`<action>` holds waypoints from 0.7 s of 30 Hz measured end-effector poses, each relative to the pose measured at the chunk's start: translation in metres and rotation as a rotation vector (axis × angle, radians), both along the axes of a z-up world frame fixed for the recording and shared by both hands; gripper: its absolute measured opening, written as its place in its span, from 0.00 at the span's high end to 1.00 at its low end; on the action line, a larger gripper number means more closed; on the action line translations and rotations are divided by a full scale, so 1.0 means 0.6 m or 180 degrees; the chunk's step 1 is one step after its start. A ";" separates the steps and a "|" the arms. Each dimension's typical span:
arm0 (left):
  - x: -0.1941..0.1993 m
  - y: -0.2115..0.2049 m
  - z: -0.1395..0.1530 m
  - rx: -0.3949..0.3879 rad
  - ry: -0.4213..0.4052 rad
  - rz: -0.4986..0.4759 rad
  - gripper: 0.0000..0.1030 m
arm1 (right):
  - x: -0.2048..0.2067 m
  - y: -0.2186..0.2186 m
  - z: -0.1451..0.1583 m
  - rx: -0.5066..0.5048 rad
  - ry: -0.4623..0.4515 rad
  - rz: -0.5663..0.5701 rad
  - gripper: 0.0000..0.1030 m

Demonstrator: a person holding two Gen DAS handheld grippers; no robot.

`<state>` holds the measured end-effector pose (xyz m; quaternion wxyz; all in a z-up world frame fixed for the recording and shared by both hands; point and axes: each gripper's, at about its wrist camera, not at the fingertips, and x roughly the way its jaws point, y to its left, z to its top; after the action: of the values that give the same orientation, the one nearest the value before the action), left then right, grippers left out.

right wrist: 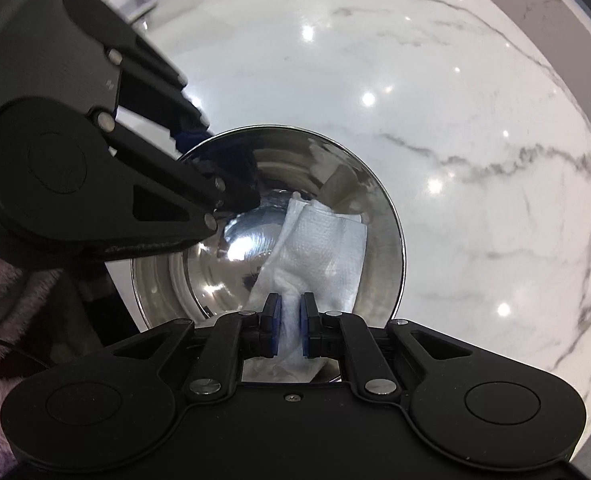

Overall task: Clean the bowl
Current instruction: 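Rub the cloth around the bowl wall with the right tool while left tool holds the rim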

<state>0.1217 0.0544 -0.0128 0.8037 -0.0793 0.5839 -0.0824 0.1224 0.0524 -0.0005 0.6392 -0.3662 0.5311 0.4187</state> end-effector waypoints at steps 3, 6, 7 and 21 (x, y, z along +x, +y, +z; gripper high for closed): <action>-0.011 0.003 -0.007 -0.0113 0.0073 0.0081 0.72 | 0.000 0.001 0.000 0.0033 0.0007 -0.0022 0.94; -0.020 0.005 -0.008 -0.0157 0.0043 0.0086 0.74 | 0.002 0.000 -0.001 0.0085 0.0035 -0.0068 0.94; -0.023 0.006 -0.008 -0.0164 0.0019 0.0076 0.80 | 0.003 0.000 -0.001 0.0106 0.0052 -0.0091 0.93; -0.028 -0.004 0.008 0.0063 -0.0215 -0.0189 0.86 | 0.129 -0.214 0.111 -0.0003 0.0260 0.0224 0.90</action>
<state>0.1049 0.0523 -0.0080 0.8210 -0.0512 0.5593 -0.1031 0.1997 -0.0761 0.0662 0.6016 -0.3675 0.5438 0.4552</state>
